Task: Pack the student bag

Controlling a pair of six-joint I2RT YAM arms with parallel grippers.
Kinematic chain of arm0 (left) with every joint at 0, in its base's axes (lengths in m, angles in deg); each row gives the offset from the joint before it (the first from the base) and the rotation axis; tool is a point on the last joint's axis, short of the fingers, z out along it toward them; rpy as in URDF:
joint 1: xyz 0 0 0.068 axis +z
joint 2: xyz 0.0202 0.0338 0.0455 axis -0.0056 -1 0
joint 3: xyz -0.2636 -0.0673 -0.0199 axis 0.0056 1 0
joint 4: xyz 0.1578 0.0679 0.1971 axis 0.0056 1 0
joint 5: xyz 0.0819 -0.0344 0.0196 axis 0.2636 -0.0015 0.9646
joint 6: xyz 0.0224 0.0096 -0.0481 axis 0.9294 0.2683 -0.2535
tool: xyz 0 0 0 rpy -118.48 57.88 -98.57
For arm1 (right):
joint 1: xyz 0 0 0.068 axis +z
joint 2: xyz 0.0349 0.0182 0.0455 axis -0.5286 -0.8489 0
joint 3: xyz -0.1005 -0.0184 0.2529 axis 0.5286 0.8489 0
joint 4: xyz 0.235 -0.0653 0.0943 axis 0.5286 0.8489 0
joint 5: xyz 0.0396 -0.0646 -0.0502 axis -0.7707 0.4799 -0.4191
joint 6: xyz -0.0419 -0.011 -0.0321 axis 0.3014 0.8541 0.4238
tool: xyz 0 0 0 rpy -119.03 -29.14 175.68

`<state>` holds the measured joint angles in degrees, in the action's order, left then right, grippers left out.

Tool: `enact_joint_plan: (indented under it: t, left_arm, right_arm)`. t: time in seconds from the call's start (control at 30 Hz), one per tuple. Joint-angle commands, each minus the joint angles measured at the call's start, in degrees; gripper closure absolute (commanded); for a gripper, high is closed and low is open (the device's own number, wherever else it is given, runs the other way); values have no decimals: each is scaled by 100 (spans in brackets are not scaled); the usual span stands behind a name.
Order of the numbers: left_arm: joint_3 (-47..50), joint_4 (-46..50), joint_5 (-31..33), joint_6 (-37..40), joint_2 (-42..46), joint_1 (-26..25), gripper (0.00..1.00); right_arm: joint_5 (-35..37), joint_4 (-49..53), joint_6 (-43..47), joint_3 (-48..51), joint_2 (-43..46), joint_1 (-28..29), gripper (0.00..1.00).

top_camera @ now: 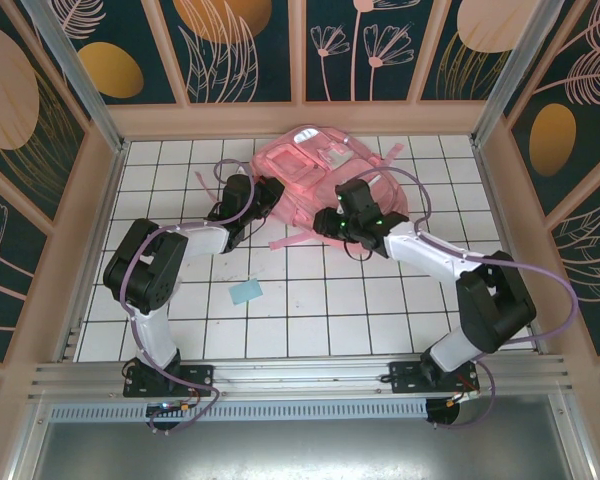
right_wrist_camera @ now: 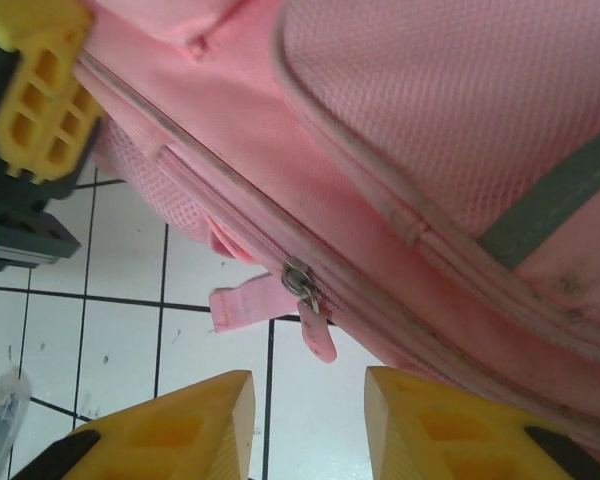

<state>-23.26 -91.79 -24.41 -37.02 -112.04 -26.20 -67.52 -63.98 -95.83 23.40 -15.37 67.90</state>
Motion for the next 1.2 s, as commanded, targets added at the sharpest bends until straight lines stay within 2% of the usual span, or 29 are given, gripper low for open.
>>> enact_joint_plan:
  t: [0.0,0.23,0.43,0.53,0.6,0.77,0.9,1.17]
  left_arm:
    - [-65,-729,-113,-66,203,-46,100]
    - [-48,-864,-202,-184,157,-105,100]
    - [32,-947,-201,-249,204,-116,100]
    - [55,-956,-201,-257,228,-125,100]
    - [51,-956,-197,-254,235,-127,100]
    - [55,-947,-141,-253,240,-124,100]
    - [18,-865,-92,-184,201,-108,100]
    - [-138,-738,16,-84,65,20,100]
  right_arm:
    - [333,-86,-664,-105,-224,200,70]
    - [1042,-316,-958,-250,-722,298,73]
    - [1259,-507,-967,-567,-1180,306,66]
    - [1293,-694,-987,-654,-1336,299,66]
    - [1369,-707,-989,-705,-1390,295,70]
    - [1745,-770,-736,-533,-1224,290,88]
    - [1631,-827,-293,-343,-1000,229,100]
    - [1209,-215,450,30,-226,156,100]
